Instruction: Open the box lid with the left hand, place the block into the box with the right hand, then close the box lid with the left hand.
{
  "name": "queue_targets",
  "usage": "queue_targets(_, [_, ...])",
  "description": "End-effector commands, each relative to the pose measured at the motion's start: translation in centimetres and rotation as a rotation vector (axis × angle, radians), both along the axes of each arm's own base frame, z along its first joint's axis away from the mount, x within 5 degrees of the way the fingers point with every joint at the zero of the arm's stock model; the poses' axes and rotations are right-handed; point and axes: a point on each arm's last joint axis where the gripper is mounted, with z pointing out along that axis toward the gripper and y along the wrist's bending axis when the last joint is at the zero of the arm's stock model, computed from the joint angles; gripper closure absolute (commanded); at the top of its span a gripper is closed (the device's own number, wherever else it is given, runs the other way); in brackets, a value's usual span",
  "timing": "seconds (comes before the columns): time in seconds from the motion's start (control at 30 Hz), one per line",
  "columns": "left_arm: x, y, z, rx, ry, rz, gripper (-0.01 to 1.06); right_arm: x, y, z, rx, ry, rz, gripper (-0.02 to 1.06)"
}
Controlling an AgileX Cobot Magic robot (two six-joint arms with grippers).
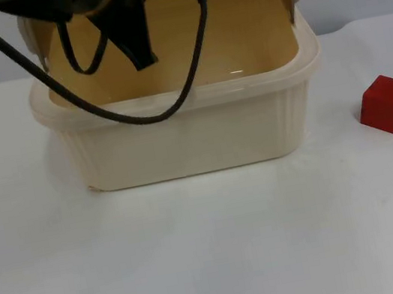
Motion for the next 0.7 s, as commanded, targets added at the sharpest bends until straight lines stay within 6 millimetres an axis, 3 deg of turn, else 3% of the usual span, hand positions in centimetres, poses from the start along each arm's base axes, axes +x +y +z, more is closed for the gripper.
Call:
queue_targets(0.0, [0.1,-0.2,0.4,-0.024,-0.004,-0.004,1.05,0.0,0.0,0.2,-0.009,-0.022,0.006,0.00])
queue_targets(0.27, [0.7,-0.1,1.3,-0.088,-0.022,0.025,1.05,0.0,0.0,0.2,-0.007,-0.017,0.006,0.00])
queue_targets(0.4, [-0.5,-0.5,2.1,-0.285,0.072,0.134,1.05,-0.1,0.0,0.1,-0.007,-0.002,0.004,0.00])
queue_targets(0.57, [-3.4,-1.4,3.4,-0.479,0.232,0.164,1.05,-0.2,0.0,0.0,-0.007,0.011,0.003,0.00])
queue_targets(0.67, [-7.7,-1.4,4.5,-0.715,0.331,0.061,1.05,-0.2,0.1,0.0,0.005,0.010,0.006,0.00])
